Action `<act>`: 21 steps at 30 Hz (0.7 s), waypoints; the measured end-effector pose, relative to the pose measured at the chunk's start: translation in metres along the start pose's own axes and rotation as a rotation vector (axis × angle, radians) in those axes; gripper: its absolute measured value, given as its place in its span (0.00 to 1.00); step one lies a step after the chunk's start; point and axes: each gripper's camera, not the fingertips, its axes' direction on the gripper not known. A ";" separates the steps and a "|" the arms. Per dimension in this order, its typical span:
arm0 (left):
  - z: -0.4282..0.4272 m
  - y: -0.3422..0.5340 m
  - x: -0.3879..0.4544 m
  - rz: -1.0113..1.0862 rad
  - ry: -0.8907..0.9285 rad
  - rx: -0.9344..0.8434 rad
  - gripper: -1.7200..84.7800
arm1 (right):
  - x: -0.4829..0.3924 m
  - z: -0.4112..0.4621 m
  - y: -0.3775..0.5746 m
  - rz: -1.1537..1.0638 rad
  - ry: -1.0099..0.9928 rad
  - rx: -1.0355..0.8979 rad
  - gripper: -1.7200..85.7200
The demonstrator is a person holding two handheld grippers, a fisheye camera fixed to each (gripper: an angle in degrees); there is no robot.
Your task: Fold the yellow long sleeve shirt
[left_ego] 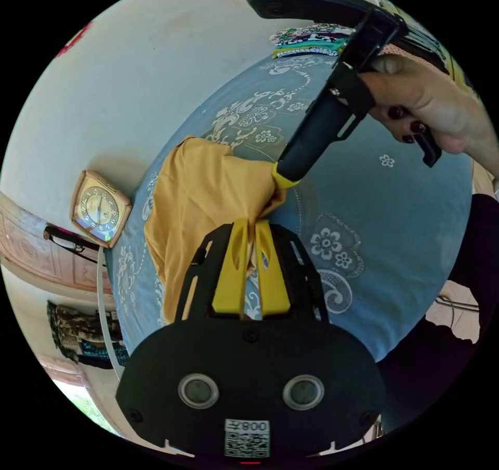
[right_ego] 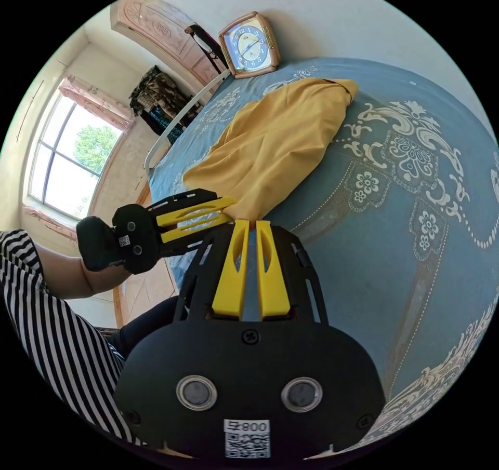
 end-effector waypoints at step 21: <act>-0.012 0.033 -0.055 -0.087 0.009 0.040 0.05 | 0.144 -0.012 -0.004 0.449 -0.822 0.075 0.08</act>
